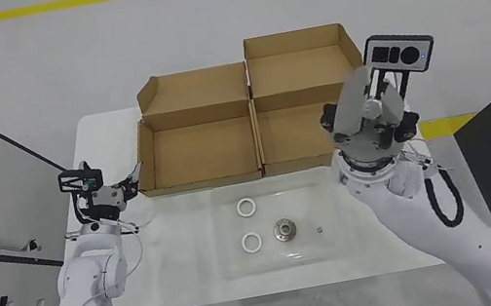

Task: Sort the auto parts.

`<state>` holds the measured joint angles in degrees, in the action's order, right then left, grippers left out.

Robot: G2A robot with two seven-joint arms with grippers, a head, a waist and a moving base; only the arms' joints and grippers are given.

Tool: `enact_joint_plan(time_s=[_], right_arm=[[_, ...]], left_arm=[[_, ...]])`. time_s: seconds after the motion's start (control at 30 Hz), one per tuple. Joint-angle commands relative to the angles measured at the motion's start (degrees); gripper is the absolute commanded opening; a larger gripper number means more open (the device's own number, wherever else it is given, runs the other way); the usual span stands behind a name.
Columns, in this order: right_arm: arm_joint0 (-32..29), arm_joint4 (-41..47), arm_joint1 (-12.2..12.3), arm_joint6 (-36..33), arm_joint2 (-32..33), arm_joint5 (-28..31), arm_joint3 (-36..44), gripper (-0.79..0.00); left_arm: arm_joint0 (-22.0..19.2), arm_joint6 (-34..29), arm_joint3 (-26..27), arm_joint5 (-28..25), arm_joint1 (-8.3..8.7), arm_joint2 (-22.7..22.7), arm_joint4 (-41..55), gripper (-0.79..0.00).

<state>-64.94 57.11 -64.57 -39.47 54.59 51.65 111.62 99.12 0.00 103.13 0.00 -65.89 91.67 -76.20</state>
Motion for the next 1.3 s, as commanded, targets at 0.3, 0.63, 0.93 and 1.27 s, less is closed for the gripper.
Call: enact_joint_plan(time_s=[0.3, 0.63, 0.93, 1.27], right_arm=[[-2.12, -13.23, -0.39, 3.76, 3.47, -6.65, 1.77, -0.785], [-2.28, -9.7, -1.55, 3.63, 2.93, -4.27, 2.42, -0.785], [-2.65, -9.05, -1.9, 3.23, 3.23, -4.06, 2.54, -0.785], [-2.65, -9.05, -1.9, 3.23, 3.23, -4.06, 2.54, -0.785]], left_arm=[[0.0, 0.0, 0.0, 0.0, 0.0, 0.0, 0.0, 0.0], [0.0, 0.0, 0.0, 0.0, 0.0, 0.0, 0.0, 0.0], [0.0, 0.0, 0.0, 0.0, 0.0, 0.0, 0.0, 0.0], [0.0, 0.0, 0.0, 0.0, 0.0, 0.0, 0.0, 0.0]])
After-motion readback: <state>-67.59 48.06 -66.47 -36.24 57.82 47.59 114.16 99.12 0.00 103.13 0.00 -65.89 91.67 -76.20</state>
